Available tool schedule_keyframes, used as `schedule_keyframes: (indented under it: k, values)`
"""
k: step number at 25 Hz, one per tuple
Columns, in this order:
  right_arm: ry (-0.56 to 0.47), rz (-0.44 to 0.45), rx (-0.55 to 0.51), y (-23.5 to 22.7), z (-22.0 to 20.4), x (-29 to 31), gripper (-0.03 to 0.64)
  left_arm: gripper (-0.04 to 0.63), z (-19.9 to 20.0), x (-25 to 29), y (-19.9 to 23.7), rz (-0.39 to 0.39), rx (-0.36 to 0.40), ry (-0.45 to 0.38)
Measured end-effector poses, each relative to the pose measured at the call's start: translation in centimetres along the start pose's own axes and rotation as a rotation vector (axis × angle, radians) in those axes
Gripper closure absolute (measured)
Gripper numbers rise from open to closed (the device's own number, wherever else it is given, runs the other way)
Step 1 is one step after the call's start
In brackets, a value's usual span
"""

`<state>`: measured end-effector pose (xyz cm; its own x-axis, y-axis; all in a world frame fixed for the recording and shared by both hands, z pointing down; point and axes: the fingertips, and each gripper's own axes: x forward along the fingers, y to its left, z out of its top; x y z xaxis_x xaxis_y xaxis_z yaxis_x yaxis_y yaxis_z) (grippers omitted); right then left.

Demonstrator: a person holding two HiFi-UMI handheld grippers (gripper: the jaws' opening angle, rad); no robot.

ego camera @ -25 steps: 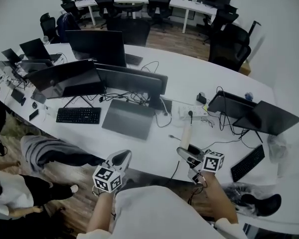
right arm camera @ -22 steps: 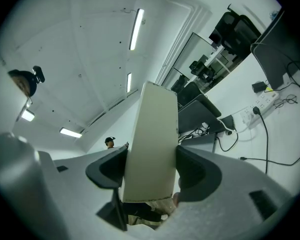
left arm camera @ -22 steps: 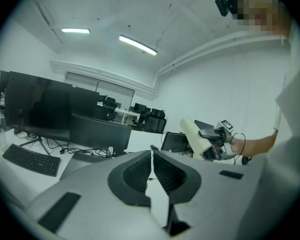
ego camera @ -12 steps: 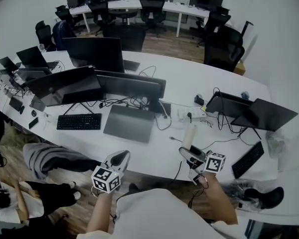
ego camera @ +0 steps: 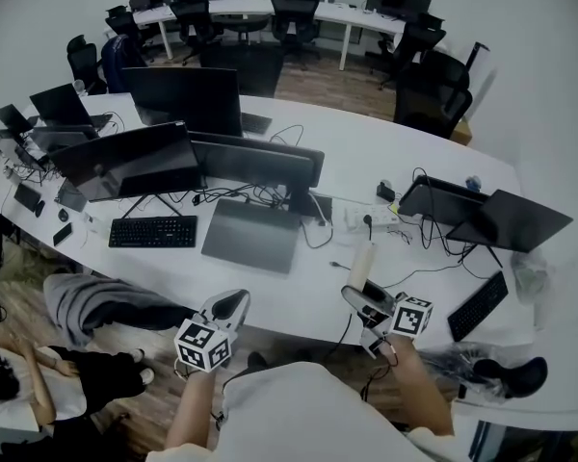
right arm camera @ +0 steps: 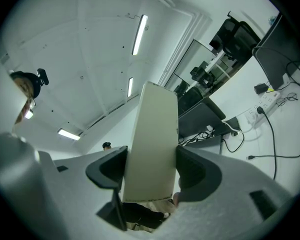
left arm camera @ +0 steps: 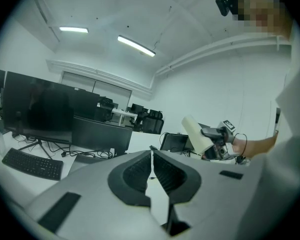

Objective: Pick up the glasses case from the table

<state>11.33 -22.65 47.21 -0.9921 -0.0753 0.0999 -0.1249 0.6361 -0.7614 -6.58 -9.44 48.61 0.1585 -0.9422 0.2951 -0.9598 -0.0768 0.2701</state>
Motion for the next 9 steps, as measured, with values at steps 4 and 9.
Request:
schedule_keyframes:
  k: [4, 9]
  values:
    - [-0.004, 0.009, -0.001, 0.65, -0.35, 0.51, 0.313, 0.581, -0.07, -0.17, 0.31, -0.006, -0.006, -0.002]
    - [-0.006, 0.011, 0.005, 0.94, -0.69, 0.77, 0.313, 0.581, -0.32, -0.12, 0.47, -0.012, -0.010, -0.002]
